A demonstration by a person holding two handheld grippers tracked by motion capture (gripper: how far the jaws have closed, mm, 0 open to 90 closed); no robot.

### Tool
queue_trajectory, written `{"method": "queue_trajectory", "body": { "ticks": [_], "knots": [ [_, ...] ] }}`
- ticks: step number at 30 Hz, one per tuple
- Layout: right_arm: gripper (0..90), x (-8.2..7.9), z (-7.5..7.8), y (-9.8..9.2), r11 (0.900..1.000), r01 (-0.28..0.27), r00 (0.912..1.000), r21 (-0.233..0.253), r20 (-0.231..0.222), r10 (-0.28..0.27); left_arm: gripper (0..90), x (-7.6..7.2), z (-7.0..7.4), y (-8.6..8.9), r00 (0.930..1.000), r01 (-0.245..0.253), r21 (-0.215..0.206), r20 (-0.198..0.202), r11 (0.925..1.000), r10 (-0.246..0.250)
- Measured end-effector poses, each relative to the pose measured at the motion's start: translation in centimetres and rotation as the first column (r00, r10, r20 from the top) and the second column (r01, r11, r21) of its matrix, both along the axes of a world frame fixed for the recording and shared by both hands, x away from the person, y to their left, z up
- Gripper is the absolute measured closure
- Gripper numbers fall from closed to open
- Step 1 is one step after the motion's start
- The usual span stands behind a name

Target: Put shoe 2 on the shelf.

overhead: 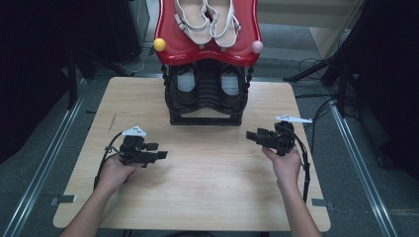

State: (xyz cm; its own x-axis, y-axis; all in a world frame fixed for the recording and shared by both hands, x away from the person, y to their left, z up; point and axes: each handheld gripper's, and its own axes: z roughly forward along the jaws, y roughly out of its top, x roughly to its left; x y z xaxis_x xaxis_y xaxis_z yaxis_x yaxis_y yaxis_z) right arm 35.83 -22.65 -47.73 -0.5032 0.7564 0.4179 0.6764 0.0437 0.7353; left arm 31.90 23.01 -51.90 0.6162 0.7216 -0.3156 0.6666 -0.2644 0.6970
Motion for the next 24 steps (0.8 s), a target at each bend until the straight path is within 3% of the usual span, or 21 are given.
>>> {"method": "queue_trajectory", "body": {
  "ticks": [4,8,12,18,24],
  "knots": [
    [39.3,-0.5,-1.6,0.2,1.0,-0.007,0.9995,0.022,-0.032,0.008,38.1,-0.1,0.0,-0.3,0.9999,0.011,0.004,-0.001,0.9999,-0.011],
    [39.4,-1.3,-2.7,0.3,0.999,-0.008,0.9997,0.036,-0.023,0.008,36.9,-0.1,0.0,-0.5,0.9997,0.02,0.007,-0.013,0.9998,-0.019],
    [39.0,-1.5,-3.4,0.8,0.999,-0.035,0.9992,0.018,-0.018,0.035,35.5,-0.1,-0.1,-0.7,0.9992,0.025,0.017,-0.033,0.9995,-0.024],
    [38.9,-1.2,-4.2,1.4,0.998,-0.06,0.997,0.007,-0.05,0.06,32.3,-0.1,-0.3,-1.2,0.9978,0.041,0.025,-0.053,0.9988,-0.039],
    [38.7,-1.0,-4.5,1.9,0.997,-0.078,0.9958,-0.011,-0.048,0.078,27.0,-0.4,-0.4,-1.7,0.9968,0.071,0.043,-0.041,0.9966,-0.069]
  ]
}}
